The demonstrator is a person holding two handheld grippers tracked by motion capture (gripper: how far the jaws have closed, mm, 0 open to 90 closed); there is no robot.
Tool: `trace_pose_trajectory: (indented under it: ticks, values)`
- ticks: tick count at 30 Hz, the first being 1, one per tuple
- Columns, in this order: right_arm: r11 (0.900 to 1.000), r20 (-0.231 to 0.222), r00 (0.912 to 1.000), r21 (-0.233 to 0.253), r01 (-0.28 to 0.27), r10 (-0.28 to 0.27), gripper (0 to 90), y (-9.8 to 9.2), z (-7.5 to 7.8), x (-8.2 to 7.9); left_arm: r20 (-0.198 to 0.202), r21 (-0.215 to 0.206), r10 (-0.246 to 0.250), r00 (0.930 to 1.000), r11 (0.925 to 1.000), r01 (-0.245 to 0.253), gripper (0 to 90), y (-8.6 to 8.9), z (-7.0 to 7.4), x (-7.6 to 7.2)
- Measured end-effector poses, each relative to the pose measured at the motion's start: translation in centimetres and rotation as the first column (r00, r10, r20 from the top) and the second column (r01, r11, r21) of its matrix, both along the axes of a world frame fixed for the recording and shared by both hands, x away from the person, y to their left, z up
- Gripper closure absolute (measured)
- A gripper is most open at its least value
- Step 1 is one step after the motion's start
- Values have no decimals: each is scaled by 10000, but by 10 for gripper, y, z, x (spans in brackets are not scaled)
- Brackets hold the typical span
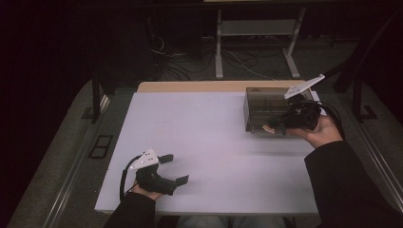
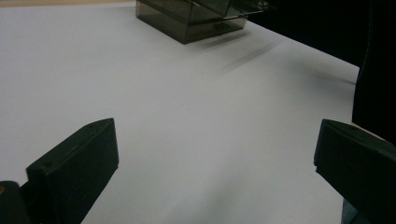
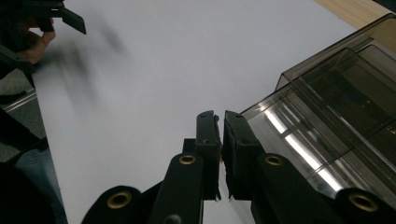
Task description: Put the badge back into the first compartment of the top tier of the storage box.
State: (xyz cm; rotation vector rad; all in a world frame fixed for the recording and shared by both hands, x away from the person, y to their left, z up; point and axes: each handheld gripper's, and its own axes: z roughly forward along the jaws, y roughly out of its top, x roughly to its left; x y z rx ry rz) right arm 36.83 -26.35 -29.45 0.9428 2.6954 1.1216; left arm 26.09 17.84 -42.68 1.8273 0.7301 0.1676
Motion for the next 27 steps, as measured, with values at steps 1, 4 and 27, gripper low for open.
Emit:
trace_pose_trajectory:
  ticks: [1,4,27]
  values:
    - [10000,-7,10000,-1,22,-22,839,0,1,2,-4,-5,2,10000,10000,-2,0,0,0,0]
    - [9999,34,9999,-19,111,-111,839,0,3,6,-7,-9,-1,10000,10000,1,0,0,0,0]
    - [9950,-12,9951,108,994,-994,839,-5,-7,38,5,-12,-34,10000,10000,34,0,0,0,0]
